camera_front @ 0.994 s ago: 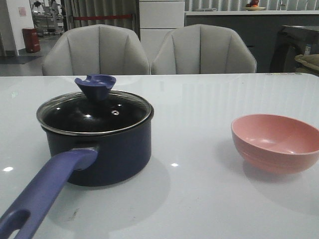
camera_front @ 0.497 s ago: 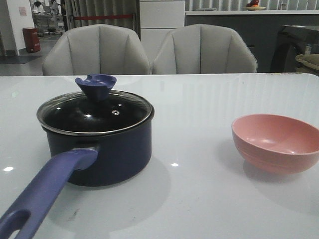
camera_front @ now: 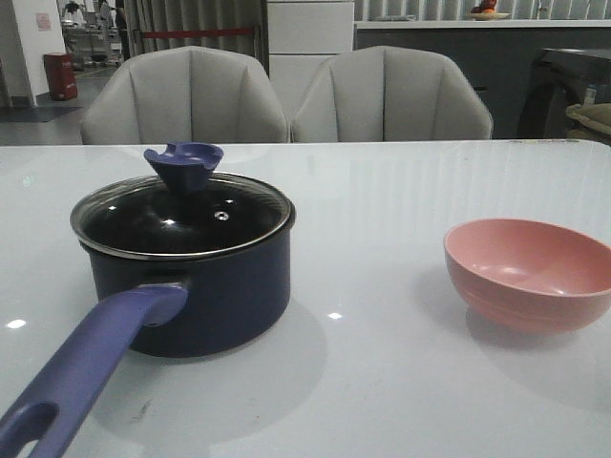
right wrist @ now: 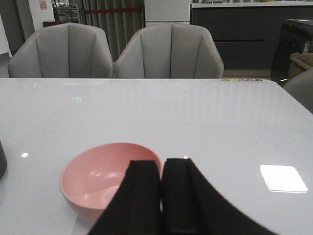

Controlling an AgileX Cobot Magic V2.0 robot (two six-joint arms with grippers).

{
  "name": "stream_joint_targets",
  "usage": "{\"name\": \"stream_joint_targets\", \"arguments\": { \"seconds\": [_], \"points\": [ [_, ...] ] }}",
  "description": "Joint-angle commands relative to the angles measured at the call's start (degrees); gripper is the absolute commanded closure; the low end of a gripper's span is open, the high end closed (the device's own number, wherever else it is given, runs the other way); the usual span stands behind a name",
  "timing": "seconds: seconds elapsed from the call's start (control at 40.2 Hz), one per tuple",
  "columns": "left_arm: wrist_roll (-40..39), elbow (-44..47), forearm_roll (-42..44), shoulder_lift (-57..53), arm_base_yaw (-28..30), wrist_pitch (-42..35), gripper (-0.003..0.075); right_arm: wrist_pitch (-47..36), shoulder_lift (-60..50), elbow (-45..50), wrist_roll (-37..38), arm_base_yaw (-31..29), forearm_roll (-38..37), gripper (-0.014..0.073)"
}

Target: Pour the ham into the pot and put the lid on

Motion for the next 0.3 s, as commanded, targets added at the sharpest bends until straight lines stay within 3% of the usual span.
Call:
{"name": "stream_joint_targets", "arguments": {
  "seconds": [0.0, 0.273],
  "points": [
    [-0.5, 1.8, -0.1, -1.1, 0.0, -4.8, 0.0587, -5.1, -1.1, 0.6, -0.1, 0.0, -0.6, 0.0435],
    [-0.5, 1.8, -0.1, -1.1, 0.0, -4.8, 0.0587, -5.1, -1.1, 0.6, -0.1, -0.2, -0.6, 0.0435]
  ]
}}
